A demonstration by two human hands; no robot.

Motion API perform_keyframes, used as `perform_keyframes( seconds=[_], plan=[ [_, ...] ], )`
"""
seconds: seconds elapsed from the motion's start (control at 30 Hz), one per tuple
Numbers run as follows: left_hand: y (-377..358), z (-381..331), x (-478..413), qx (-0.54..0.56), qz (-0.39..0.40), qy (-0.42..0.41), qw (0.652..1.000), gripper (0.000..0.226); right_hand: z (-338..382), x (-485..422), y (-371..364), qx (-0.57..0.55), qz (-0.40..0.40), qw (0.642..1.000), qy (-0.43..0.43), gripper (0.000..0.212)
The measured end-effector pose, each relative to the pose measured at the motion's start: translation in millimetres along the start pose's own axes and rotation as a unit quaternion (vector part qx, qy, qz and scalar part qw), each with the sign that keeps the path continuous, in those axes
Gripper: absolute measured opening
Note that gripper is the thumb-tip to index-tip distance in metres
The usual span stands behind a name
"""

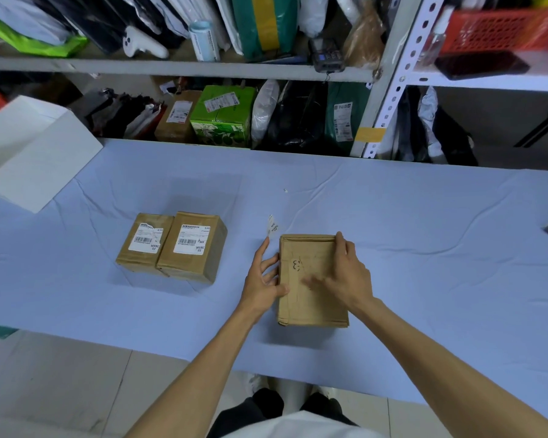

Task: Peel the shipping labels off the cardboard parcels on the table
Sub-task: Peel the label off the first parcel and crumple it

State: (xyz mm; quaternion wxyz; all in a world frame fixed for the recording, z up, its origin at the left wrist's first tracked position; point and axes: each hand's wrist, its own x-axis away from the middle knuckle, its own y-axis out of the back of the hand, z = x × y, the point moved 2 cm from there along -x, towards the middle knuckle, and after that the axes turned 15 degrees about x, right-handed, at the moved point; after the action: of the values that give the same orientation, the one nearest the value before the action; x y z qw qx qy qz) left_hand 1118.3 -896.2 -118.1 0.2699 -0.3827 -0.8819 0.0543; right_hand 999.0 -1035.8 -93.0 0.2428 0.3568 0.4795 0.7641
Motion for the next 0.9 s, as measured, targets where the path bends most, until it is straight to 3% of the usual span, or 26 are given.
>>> perform_keyframes(
  seconds=[0.07,0.13,0.2,0.43,0.5,0.73,0.9],
  plan=[
    [-1,0,-1,0.002,0.002,-0.002,1.0,0.107,5,4,-4,0.024,0.034,0.999,-0.009,0.153],
    [0,0,-1,0.006,0.001,-0.002,1.0,0.108,8,5,-7,0.044,0.034,0.998,-0.012,0.163],
    [4,1,-1,0.007,-0.003,-0.002,1.0,0.108,10,2,-9,0.049,0.017,0.999,-0.014,0.156],
    [6,3,-3,-0.004,-0.009,-0.009,1.0,0.109,4,-4,-5,-0.024,-0.072,0.997,-0.008,0.074],
    [4,2,-4,-0.012,-0.005,-0.01,1.0,0.109,-1,-4,-4,-0.053,-0.073,0.996,-0.002,0.061],
    [-1,-3,-16,-0.061,0.014,0.008,0.998,0.104,-13,-10,-2,-0.089,-0.031,0.996,0.009,0.063],
    [0,-21,-27,-0.177,0.003,-0.038,0.983,0.068,-20,-19,6,-0.086,0.04,0.995,0.004,0.071]
  ],
)
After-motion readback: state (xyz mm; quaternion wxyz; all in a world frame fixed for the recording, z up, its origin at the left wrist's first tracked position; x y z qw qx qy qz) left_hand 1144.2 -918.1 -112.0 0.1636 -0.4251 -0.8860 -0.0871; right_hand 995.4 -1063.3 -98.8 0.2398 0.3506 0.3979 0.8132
